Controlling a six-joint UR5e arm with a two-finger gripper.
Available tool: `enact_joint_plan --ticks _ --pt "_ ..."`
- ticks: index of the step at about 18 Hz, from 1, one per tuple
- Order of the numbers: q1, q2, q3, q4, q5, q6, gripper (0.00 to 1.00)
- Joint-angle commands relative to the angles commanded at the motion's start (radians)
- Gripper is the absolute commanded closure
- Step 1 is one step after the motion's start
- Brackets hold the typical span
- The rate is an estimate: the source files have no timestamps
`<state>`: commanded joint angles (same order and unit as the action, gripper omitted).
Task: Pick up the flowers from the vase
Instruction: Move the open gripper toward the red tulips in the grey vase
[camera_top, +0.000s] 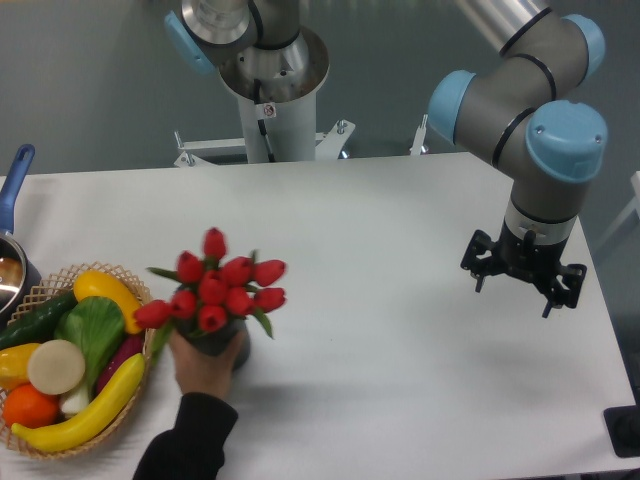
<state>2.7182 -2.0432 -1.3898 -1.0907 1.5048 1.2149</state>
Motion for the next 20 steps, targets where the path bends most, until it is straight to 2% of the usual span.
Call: enact_joint_plan --ticks 6,8,11,12,16,20 --pt "-0.009 0.026 -0.063 0.011 -0.035 -0.002 0.0" --pt "-0.008 0.054 -0.124 0.084 -0.101 -0.017 0.0" --pt "-0.015 0.101 -0.266 0.298 -0.147 -0.121 0.0" --pt "-0.028 0.103 -0.294 0.34 -0.161 -0.145 0.0" --pt "-0.097 0.146 -0.357 0.389 -0.242 -0.153 0.0" --pt "-0.17 0.166 -0.377 0.396 -0.339 -0.19 0.0"
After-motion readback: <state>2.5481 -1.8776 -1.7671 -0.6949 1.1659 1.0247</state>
